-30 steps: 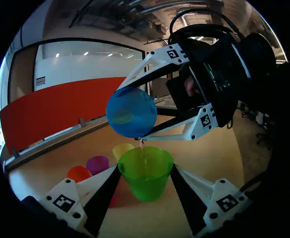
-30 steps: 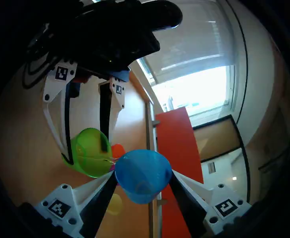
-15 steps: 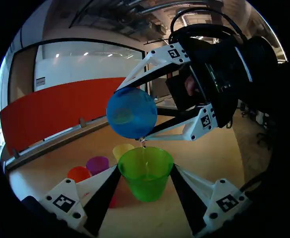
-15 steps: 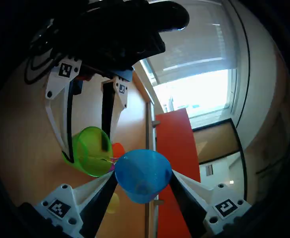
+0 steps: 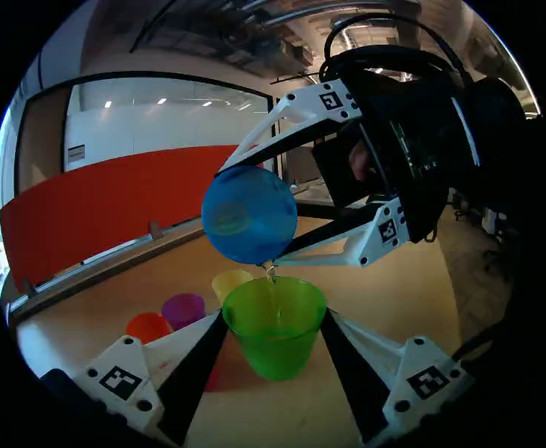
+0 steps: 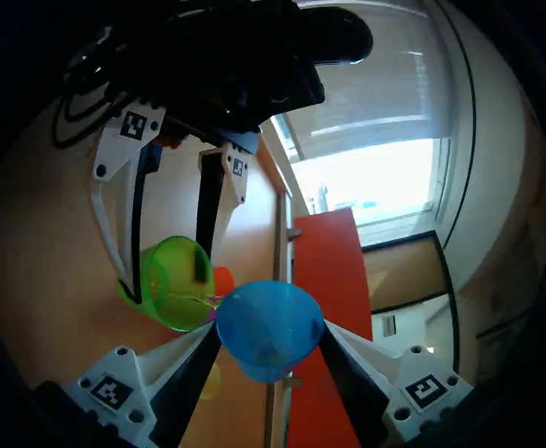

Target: Pour water

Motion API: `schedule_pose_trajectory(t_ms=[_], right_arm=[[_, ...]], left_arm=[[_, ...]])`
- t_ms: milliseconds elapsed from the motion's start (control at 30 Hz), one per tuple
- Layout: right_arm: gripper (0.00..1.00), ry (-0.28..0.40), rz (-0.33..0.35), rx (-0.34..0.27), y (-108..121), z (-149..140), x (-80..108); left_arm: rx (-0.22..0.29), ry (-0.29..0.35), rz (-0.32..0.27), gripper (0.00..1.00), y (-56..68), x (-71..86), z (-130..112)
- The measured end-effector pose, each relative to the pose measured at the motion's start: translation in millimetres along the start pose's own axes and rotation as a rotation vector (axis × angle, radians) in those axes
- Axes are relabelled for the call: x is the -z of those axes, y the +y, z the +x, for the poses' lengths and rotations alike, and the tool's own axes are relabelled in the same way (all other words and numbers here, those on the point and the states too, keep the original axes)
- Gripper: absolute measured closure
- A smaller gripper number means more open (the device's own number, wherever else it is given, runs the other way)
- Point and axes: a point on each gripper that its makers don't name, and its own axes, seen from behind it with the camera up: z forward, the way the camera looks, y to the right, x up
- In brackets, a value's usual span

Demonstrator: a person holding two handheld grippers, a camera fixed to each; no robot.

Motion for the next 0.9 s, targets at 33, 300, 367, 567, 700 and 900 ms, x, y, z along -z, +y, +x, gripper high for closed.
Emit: schedule_pose_trajectory(t_ms=[33,300,367,567,700,900], right_arm=[[0.09,0.0,-0.001,0.001,0.2,0.0,0.0],[0.09,0.0,-0.008,0.015,3.3,-0.3,0.7],[0.09,-0.001,-0.011,0.02,4.2,-0.3,1.1],[0.09,-0.004,-0.017,0.042,6.1,-0.1,2.1],[0.09,-0.003,-0.021,0.046,7.3,0.2,2.4],[0.09,-0.009,-0.022,0.063,8.0,-1.7,1.6]], left_arm=[[0.0,0.0,0.001,0.13,-0.2,-0.1,-0.1],[0.002,0.001,0.005,0.13,-2.0,-1.0,0.2],[0.003,0.002,0.005,0.12,-2.1,-1.0,0.1],[0.004,0.004,0.007,0.12,-2.8,-1.7,0.4],[0.009,0.006,0.005,0.13,-2.7,-2.5,0.7],[0.011,0.008,0.004,0.12,-1.9,-3.2,1.1]])
